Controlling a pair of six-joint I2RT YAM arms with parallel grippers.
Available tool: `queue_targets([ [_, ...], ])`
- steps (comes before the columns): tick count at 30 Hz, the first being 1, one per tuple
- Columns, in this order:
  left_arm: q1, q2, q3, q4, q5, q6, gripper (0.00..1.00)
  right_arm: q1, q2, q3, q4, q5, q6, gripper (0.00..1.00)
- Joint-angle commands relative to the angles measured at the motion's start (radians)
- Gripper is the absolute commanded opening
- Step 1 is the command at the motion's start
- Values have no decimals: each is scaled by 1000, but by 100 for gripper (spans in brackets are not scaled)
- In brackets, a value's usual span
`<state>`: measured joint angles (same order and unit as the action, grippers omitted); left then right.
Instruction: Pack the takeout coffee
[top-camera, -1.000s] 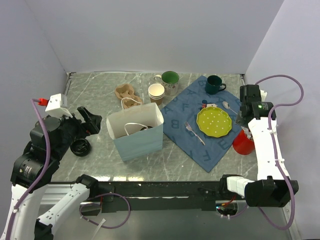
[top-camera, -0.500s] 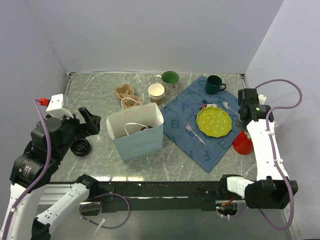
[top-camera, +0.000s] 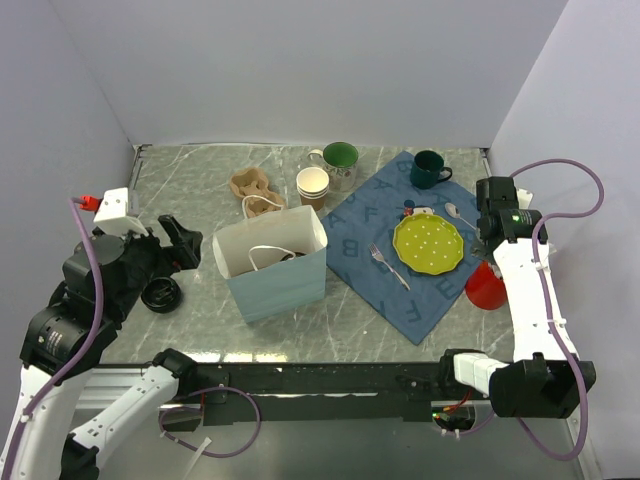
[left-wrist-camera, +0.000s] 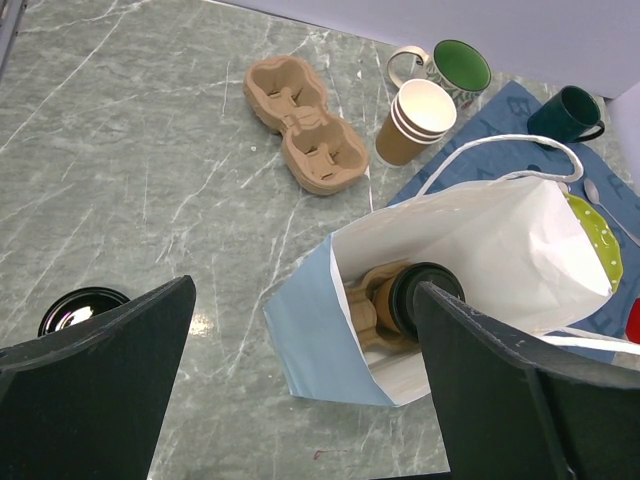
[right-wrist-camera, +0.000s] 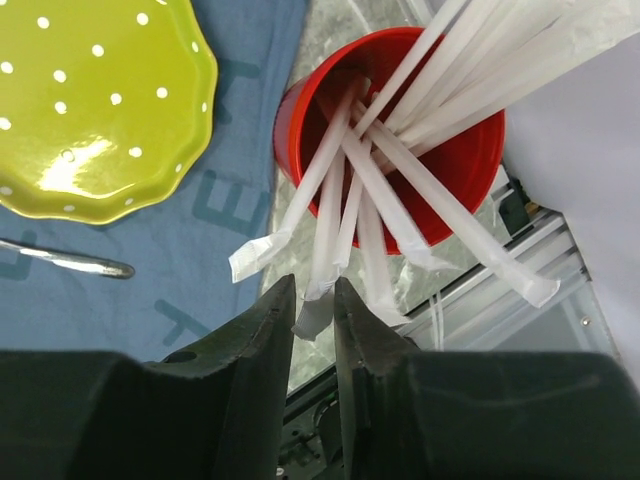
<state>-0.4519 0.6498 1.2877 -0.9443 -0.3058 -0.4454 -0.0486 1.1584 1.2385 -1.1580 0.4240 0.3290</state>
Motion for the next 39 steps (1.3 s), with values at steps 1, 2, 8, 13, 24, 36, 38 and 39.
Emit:
queue_targets([
  [1, -11, -1, -1, 48, -21, 20, 97, -7, -37, 19, 4, -16, 30, 27],
  [2, -13, -1, -2, 50, -23, 20, 97, -7, -42, 16, 6, -21, 28, 25],
  [8, -22, 2, -4, 49, -29, 25, 97, -7, -49, 19, -5, -13, 21, 16],
  [13, -28, -1, -7, 48, -33, 30, 97, -7, -51, 39, -20, -8, 25, 18],
  [24, -36, -13, -13, 42, -39, 34, 97, -7, -78, 44, -23, -24, 28, 22],
  [36, -42, -18, -21, 42, -46, 37, 97, -7, -81, 56, -32, -22, 42, 18],
  [38, -42, -18, -19, 41, -47, 37, 97, -7, -81, 56, -31, -28, 41, 17],
  [39, -44, -19, -19, 41, -47, 39, 97, -7, -81, 56, -29, -33, 42, 17],
])
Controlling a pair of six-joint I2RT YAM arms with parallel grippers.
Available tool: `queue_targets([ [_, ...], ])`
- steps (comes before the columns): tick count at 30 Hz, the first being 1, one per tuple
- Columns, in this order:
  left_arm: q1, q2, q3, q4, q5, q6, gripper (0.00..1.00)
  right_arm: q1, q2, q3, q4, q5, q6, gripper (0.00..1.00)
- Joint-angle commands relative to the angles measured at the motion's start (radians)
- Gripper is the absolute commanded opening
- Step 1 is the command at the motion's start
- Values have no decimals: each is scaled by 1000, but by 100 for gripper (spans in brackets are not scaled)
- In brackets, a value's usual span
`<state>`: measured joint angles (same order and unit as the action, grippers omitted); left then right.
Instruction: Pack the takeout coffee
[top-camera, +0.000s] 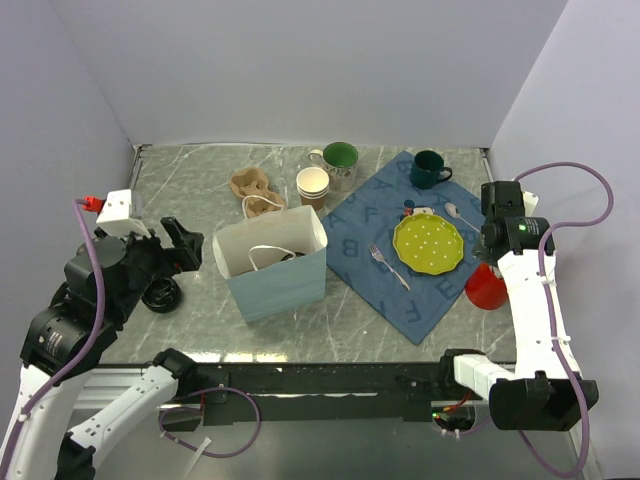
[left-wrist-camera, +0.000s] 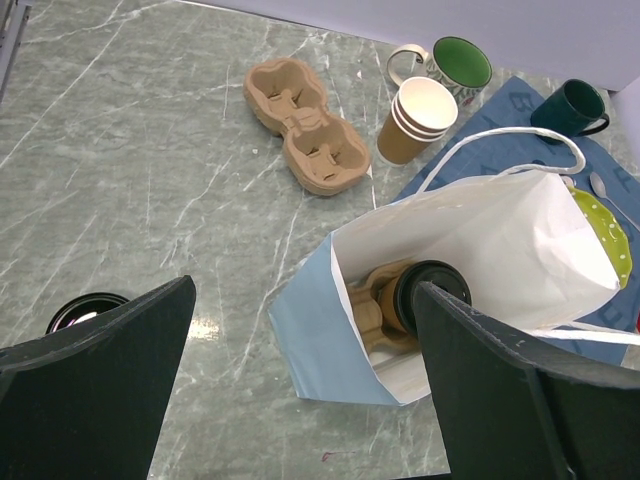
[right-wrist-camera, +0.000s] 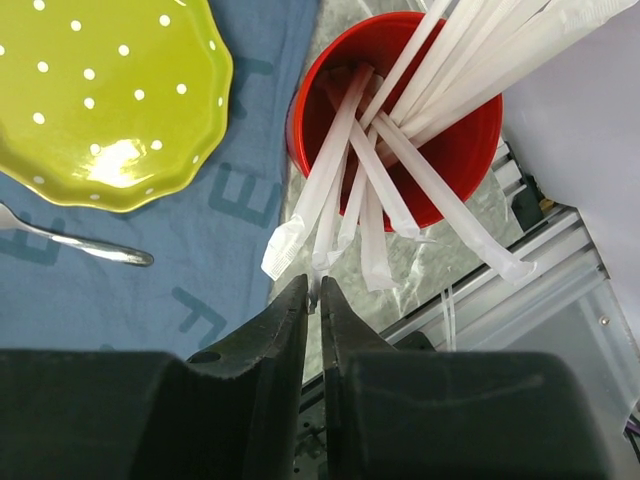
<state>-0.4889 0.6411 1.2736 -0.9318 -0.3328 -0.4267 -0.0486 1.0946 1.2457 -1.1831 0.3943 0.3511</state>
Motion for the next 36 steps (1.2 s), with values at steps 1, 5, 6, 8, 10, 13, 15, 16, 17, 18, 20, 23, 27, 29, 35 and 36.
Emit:
queue_targets([
  [1, -7, -11, -5, 28, -21, 20, 97, -7, -18, 49, -4, -6, 20, 18],
  [5, -8, -11, -8, 28, -23, 20, 97, -7, -19, 44, -3, -15, 32, 20],
  [6, -8, -11, -8, 30, -23, 20, 97, -5, -21, 44, 0, -15, 32, 20],
  [8, -8, -14, -6, 28, -26, 23, 97, -7, -18, 44, 2, -21, 34, 19],
  [10, -8, -12, -6, 27, -31, 23, 97, -7, -15, 46, 0, -28, 35, 21],
  [13, -8, -15, -10, 27, -31, 22, 97, -7, -13, 47, 5, -29, 40, 22],
  [15, -8, -14, -10, 27, -31, 22, 97, -7, -12, 49, 5, -29, 40, 22],
  [16, -8, -15, -8, 25, -32, 22, 97, -7, -10, 49, 4, -29, 40, 22],
  [17, -8, -15, -10, 25, -34, 22, 97, -7, -7, 52, 2, -29, 40, 22],
  [18, -8, -14, -10, 25, -35, 22, 97, -7, -6, 52, 2, -31, 42, 22],
  [20, -8, -14, -11, 25, -37, 23, 97, -7, -6, 49, 7, -34, 43, 21],
  [23, -8, -14, -11, 27, -38, 23, 97, -7, 1, 52, 8, -40, 42, 16],
  [27, -8, -14, -11, 25, -41, 25, 97, -5, 2, 63, 10, -52, 39, 4],
  [29, -8, -12, -11, 24, -43, 26, 97, -5, 4, 76, 7, -57, 35, 0],
  [35, -8, -12, -13, 27, -38, 25, 97, -7, 22, 138, -36, -11, 34, 9],
  [36, -8, -12, -16, 27, -37, 25, 97, -5, 24, 142, -39, -3, 35, 9],
])
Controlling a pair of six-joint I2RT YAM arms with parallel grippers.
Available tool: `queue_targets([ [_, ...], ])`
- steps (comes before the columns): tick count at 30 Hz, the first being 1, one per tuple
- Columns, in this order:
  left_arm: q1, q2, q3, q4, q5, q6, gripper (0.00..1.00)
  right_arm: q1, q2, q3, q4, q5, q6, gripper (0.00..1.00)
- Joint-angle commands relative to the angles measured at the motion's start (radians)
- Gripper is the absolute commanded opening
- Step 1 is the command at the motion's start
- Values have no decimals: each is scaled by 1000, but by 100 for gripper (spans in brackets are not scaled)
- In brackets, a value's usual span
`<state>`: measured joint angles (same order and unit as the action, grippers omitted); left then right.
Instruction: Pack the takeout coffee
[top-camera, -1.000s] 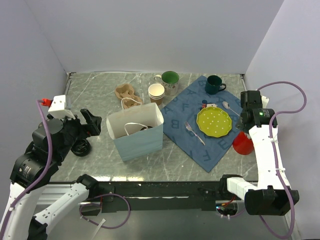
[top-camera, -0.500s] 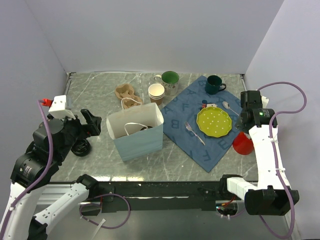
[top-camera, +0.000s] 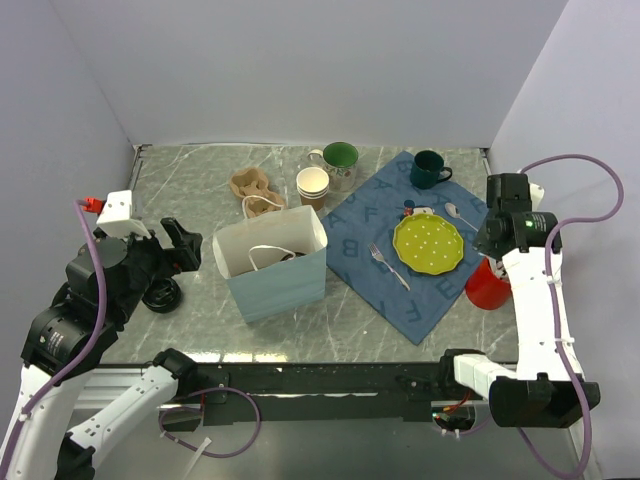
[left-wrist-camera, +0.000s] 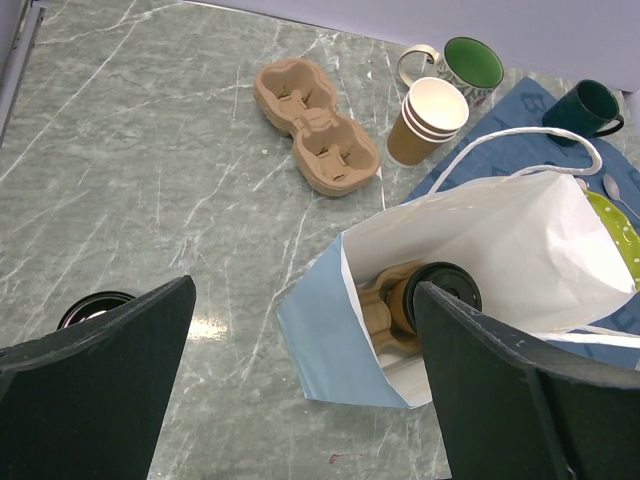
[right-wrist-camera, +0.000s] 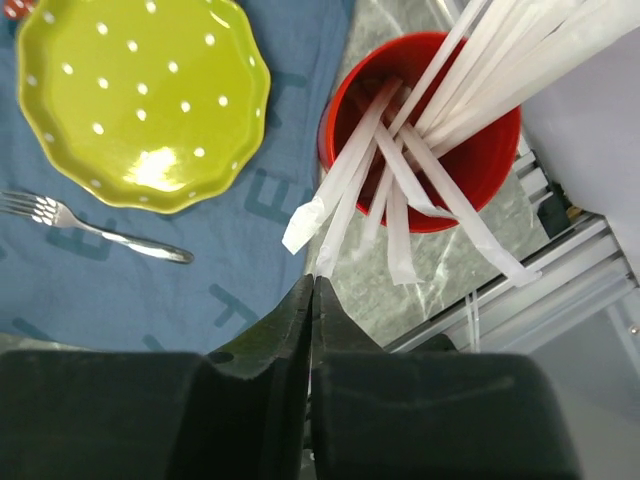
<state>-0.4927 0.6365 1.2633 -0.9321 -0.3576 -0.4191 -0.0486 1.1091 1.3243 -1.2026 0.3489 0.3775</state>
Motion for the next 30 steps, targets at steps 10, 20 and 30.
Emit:
queue_targets([
  [10, -6, -3, 7, 27, -11, 22, 97, -5, 21, 186, -89, 74, 3, 0],
  [20, -7, 2, 1, 58, -3, 20, 97, -5, 9, 404, -196, 179, -57, 0],
  [30, -7, 5, 15, 47, -3, 17, 97, -5, 43, 607, -256, 216, -84, 0],
])
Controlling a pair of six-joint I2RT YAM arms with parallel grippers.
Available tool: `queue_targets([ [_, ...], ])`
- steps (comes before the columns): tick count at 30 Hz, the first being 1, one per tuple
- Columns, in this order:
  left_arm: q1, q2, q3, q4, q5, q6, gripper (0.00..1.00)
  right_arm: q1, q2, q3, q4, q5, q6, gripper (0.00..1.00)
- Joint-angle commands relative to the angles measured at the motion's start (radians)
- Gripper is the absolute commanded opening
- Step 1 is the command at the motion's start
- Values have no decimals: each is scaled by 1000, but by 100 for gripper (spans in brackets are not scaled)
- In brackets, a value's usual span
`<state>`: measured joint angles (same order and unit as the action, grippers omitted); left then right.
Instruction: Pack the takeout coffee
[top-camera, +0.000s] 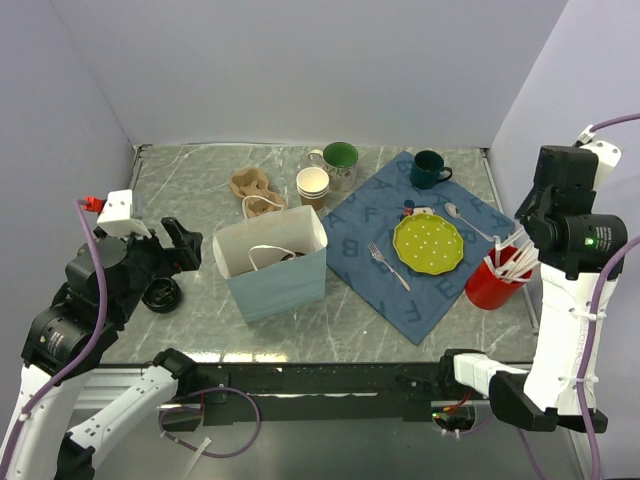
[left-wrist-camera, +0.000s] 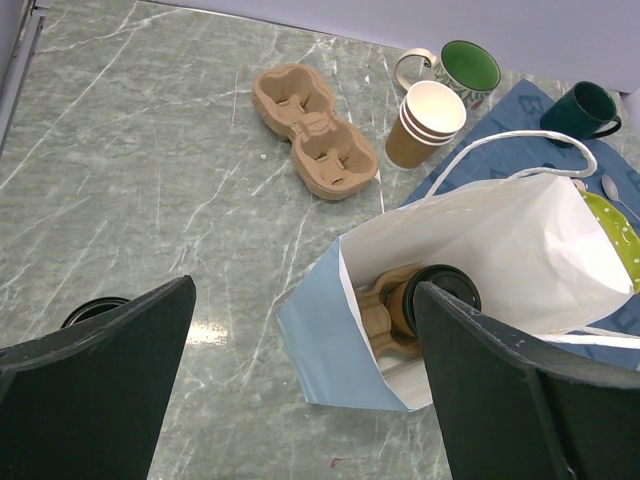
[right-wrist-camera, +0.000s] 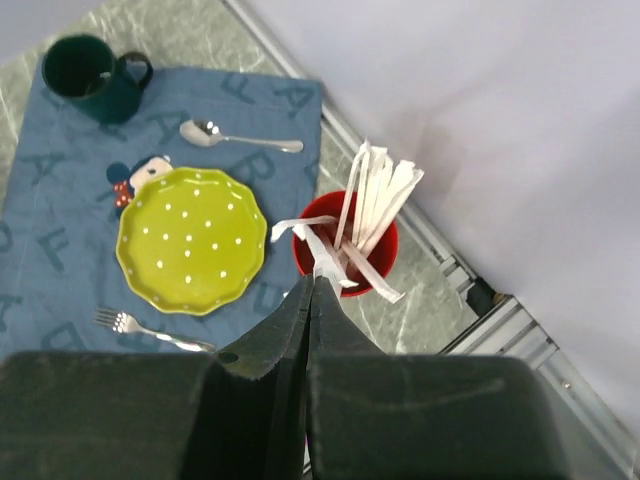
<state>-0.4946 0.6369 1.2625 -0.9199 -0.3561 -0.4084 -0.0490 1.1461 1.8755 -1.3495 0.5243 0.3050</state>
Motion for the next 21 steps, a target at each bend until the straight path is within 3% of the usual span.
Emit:
queue_targets([
  [1, -5, 4, 20, 33, -9, 8, 97, -5, 7, 88, -112, 45, -14, 0],
  [6, -5, 7, 26, 30, -7, 3, 97, -5, -6, 192, -4, -30, -85, 0],
  [10, -5, 20, 46, 26, -3, -6, 97, -5, -23, 231, 128, -215, -113, 0],
  [15, -5, 52, 96, 13, -10, -13, 97, 44, -14, 187, 255, -556, -11, 0],
  [16, -5, 58, 104, 6, -17, -23, 97, 139, -17, 159, 289, -581, 2, 0],
  [19, -5, 75, 127, -4, -27, -49, 97, 434, 10, 137, 363, -448, 25, 0],
  [21, -5, 87, 146, -11, -20, -61, 97, 526, 73, 167, 378, -466, 45, 0],
])
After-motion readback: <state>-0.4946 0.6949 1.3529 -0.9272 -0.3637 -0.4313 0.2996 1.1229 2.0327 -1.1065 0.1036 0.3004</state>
